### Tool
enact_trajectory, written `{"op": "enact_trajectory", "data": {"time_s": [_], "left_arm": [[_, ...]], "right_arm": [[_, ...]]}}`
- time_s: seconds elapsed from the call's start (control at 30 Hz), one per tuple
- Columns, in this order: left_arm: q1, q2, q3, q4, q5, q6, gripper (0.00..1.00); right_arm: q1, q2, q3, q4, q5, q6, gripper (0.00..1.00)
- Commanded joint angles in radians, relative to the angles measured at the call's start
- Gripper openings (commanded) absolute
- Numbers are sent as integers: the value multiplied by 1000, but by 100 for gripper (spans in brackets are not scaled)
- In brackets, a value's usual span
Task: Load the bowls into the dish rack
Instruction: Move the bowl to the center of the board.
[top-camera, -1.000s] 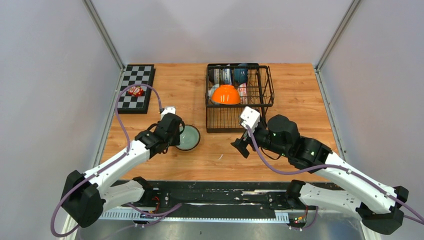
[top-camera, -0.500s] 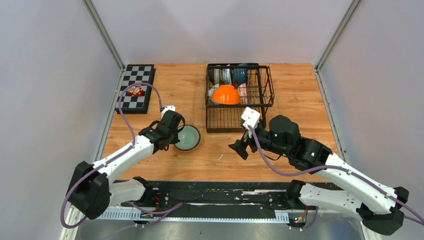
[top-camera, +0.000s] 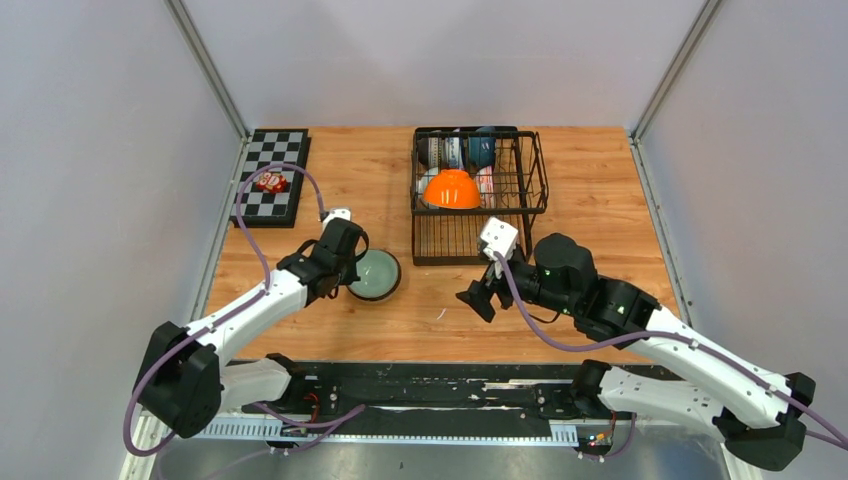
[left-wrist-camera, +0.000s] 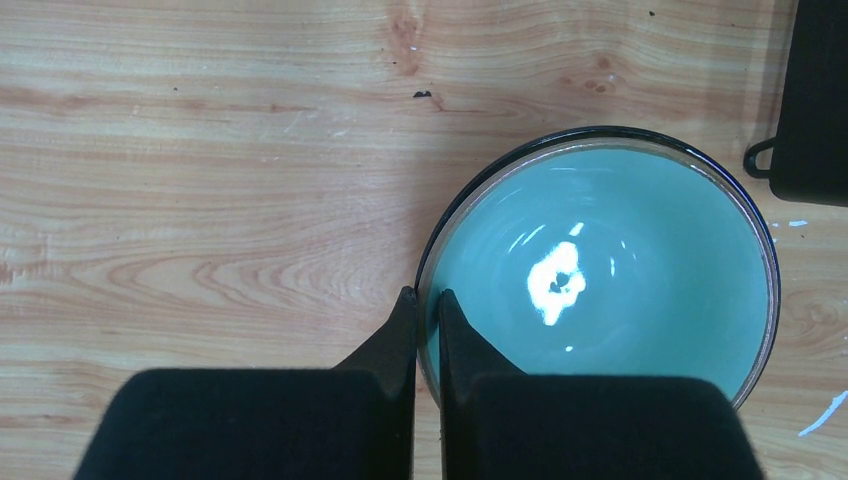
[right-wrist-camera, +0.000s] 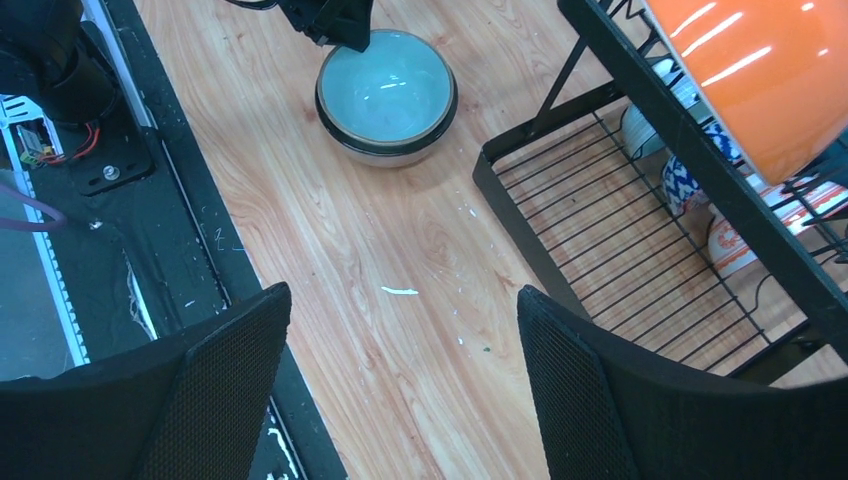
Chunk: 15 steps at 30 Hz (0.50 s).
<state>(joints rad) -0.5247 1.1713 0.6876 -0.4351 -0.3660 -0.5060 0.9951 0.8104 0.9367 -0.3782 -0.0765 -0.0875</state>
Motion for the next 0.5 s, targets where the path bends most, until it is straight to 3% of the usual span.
{"op": "enact_trajectory", "data": {"time_s": [0.0,0.3,0.47], "left_arm": [[5,0,-30,16,81,24,0],[-1,-52,-78,38,254,38,0],[-58,-51,-84,44,287,30,0]], "right_arm": [[11,11,-29,23,-31,44,84],[12,33,-84,58,-50,130,78],[16,45,-107,81,-52,168,75]]}}
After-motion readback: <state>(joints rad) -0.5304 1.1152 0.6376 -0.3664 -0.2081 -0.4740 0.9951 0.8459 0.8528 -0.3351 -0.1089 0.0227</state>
